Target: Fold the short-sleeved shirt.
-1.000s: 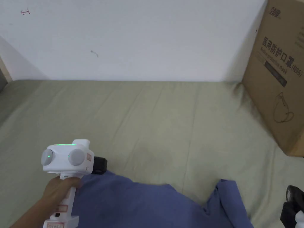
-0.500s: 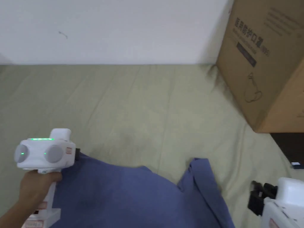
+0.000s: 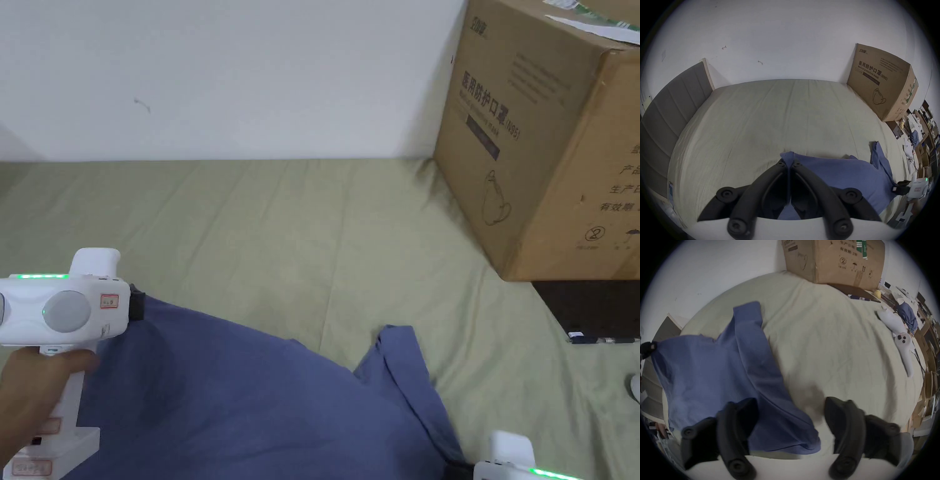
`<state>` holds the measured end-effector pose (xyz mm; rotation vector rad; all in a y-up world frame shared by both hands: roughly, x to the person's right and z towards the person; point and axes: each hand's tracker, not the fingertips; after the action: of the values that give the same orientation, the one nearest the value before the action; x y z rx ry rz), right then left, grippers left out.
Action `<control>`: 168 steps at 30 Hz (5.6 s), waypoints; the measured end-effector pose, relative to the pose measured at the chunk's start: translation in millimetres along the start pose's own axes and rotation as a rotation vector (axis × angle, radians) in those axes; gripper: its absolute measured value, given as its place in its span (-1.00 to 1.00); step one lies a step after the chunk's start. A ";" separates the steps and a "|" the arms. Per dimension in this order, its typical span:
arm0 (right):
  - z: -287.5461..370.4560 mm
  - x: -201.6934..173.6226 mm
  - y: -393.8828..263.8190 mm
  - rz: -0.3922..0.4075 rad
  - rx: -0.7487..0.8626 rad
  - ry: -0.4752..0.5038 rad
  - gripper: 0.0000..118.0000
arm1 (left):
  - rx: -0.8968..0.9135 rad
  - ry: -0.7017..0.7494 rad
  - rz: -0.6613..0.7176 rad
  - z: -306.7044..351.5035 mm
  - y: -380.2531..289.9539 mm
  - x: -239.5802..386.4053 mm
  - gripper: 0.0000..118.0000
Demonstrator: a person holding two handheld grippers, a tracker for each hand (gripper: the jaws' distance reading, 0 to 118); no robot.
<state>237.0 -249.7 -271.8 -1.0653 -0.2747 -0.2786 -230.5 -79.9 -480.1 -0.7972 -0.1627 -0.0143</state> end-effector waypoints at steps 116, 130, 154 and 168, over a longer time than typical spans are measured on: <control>123.0 -22.2 -48.8 0.087 0.253 0.163 0.56 | -0.072 0.136 0.388 106.3 -239.8 -114.2 0.67; 258.5 -96.6 16.1 0.168 0.909 0.135 0.57 | 0.570 0.159 0.052 203.6 -113.0 -13.6 0.45; 230.2 -101.9 -4.7 0.240 0.841 0.094 -1.00 | -0.007 0.140 0.159 126.9 -210.7 -89.2 -0.24; 206.1 -90.8 -21.6 0.240 0.725 0.056 -1.00 | -0.267 0.077 0.255 63.0 -279.3 -112.8 -0.57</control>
<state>127.1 -68.8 -191.9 -0.3649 -0.1720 0.0177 -371.3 -235.8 -255.3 -1.0781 0.0159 0.1771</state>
